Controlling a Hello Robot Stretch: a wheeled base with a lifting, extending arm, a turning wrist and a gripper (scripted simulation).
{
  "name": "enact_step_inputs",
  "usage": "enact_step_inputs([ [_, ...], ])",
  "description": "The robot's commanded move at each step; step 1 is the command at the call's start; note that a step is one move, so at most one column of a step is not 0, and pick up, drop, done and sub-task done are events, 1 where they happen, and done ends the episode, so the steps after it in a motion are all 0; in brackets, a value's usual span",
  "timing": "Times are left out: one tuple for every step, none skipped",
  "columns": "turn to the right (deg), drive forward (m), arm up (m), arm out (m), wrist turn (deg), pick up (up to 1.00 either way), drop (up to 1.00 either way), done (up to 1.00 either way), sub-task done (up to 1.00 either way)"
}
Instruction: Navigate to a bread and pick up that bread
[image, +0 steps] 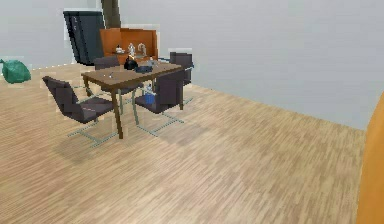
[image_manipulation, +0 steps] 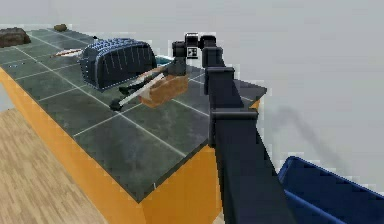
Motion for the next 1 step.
enact_step_inputs([
  [0.0,0.0,0.0,0.0,-36.0,0.0,0.0,0.0,0.0],
])
